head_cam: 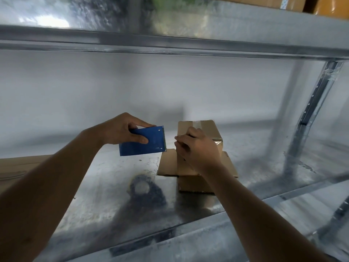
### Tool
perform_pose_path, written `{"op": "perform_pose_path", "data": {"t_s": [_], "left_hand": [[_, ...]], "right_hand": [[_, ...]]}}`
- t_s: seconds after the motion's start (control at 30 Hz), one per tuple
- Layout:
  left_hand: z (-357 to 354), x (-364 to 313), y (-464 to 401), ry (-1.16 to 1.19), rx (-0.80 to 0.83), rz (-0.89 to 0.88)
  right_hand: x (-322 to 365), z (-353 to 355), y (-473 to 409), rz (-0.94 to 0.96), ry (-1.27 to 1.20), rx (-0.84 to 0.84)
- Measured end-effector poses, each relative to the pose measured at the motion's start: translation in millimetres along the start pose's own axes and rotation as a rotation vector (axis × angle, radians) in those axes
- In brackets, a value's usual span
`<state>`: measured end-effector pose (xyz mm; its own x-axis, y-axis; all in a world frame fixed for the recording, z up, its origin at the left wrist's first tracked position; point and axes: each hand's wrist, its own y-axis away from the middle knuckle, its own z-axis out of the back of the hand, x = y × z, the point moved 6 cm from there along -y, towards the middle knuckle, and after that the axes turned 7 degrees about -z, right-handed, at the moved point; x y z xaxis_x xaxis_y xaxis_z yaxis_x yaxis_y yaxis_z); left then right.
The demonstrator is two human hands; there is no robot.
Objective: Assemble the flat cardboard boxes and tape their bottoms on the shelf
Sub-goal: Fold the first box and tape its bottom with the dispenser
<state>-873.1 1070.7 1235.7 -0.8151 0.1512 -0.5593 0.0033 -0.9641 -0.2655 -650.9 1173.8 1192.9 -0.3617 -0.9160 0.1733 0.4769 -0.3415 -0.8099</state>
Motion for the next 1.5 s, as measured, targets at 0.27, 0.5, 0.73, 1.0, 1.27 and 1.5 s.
{"op": "perform_pose_path", "data": {"t_s": [0.27,0.5,0.73,1.0,1.27,1.5], "left_hand": [[-13.0,-8.1,-9.2,-0.208,-0.129,-0.047],[-13.5,-36.1,-22.0,-0.364,-0.14,-0.05],[-13.6,-65.6,-25.3,-0.568,-0.115,0.018],[-29.3,-78.9,-27.6,-0.794,-0.165,0.142],[-39.9,-60.6,-21.9,-0.585,-0.199,0.068],[-47.5,-38.7,-4.6,-0.51,-0.199,0.088]], "right_hand": [[12.1,-0.5,-1.6,-0.022,0.112,0.0],[21.5,-5.6,-5.1,-0.101,0.139,-0.029],[33.8,-11.5,-10.4,-0.14,0.225,-0.04],[53.6,-10.8,-14.6,-0.103,0.333,-0.103],[31.7,-6.0,-5.8,-0.201,0.214,-0.152],[30.0,-4.6,-7.3,-0.237,0.134,-0.147]]}}
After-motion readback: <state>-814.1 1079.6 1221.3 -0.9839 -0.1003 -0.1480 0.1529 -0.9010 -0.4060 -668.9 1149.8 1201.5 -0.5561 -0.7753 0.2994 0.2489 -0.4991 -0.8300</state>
